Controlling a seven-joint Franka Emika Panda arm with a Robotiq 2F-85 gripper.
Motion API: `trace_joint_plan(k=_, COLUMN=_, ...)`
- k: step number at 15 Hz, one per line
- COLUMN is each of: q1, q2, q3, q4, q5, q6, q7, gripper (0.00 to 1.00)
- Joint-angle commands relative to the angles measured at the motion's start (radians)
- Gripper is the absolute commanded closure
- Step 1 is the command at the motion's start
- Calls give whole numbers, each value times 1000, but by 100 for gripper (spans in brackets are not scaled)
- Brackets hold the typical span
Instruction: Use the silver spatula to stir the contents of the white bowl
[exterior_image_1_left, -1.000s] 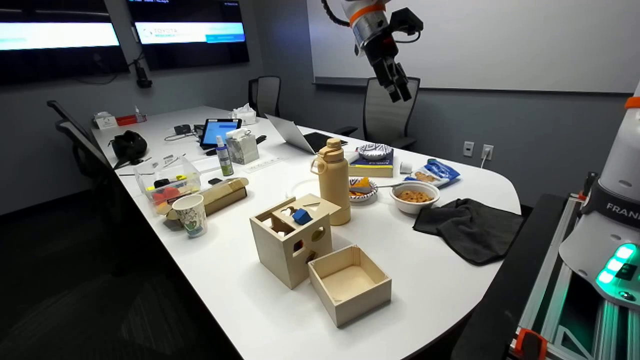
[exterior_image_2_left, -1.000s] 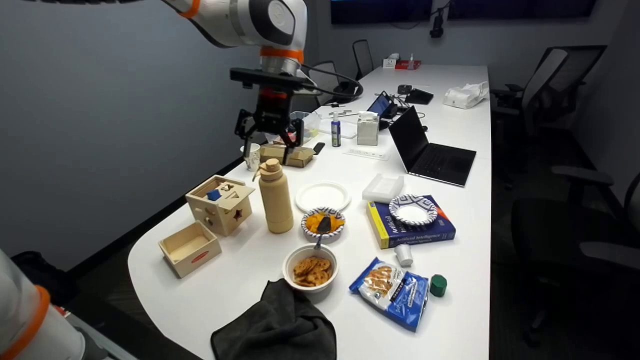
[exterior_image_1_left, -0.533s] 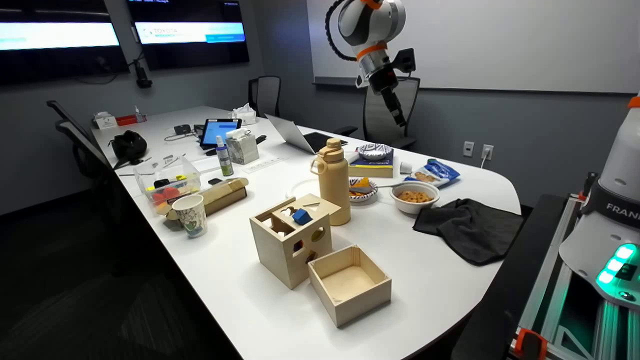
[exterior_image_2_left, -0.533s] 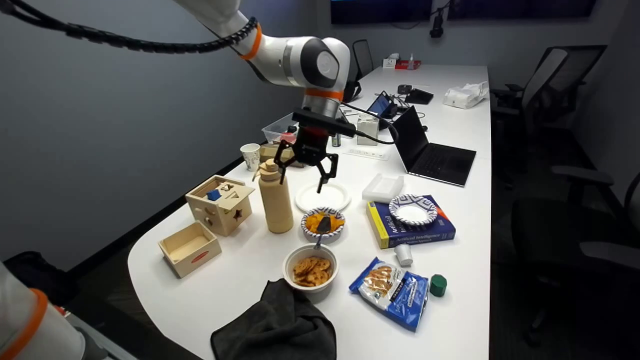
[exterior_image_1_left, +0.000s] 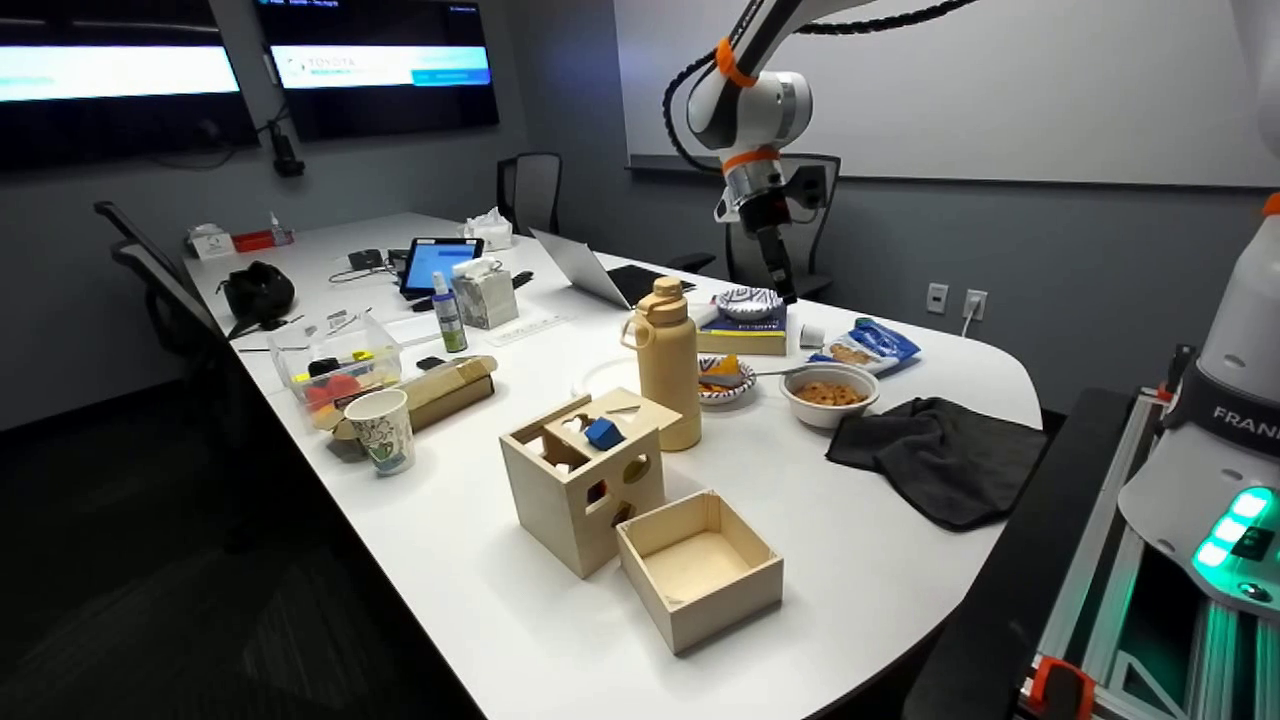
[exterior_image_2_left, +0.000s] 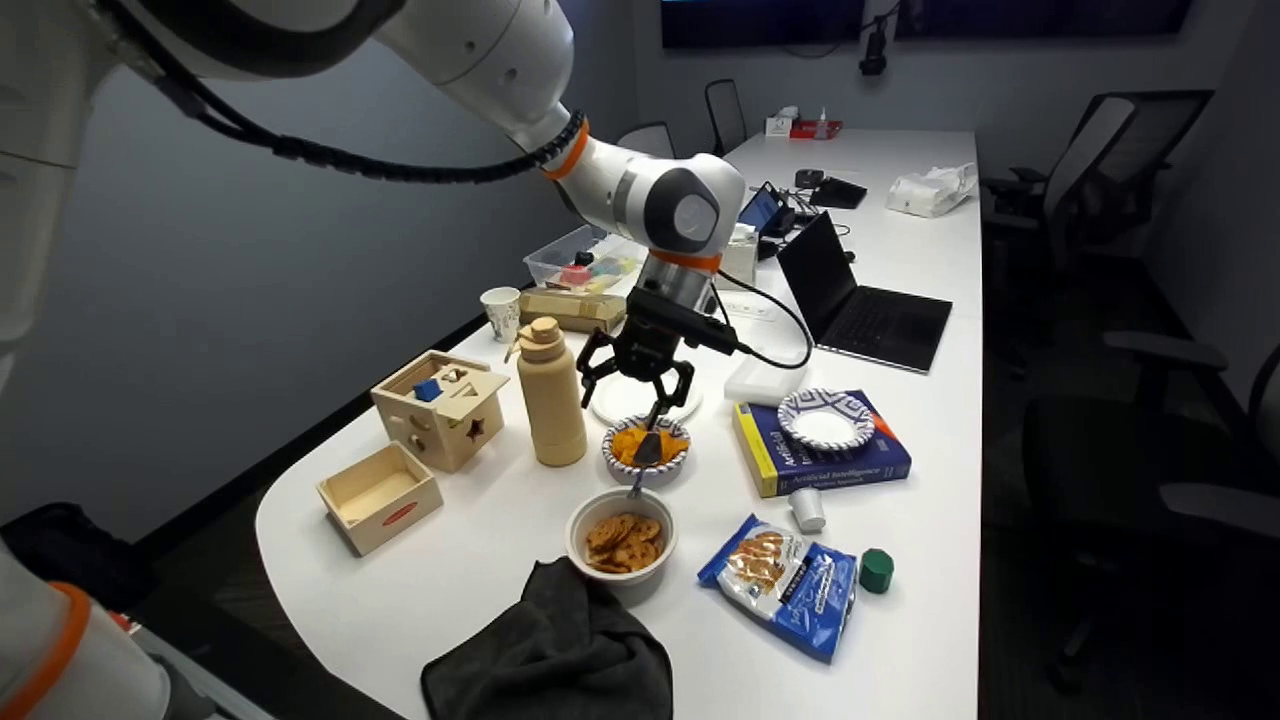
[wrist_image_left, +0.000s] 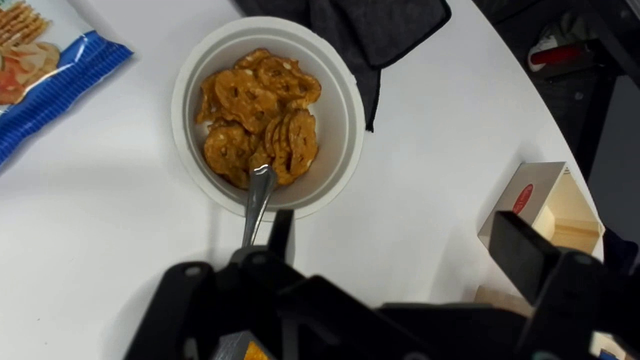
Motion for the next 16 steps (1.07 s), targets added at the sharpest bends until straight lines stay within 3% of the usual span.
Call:
trace_joint_plan(k=1, q1=-41, q2=110, q3=24, q4=86, q5=61, q6=-12, q7=-30, gripper=0)
trace_joint_plan(k=16, q1=-100, q2=413, q3=62, q4=354, q5=134, q6=-47, q7=17, gripper=0)
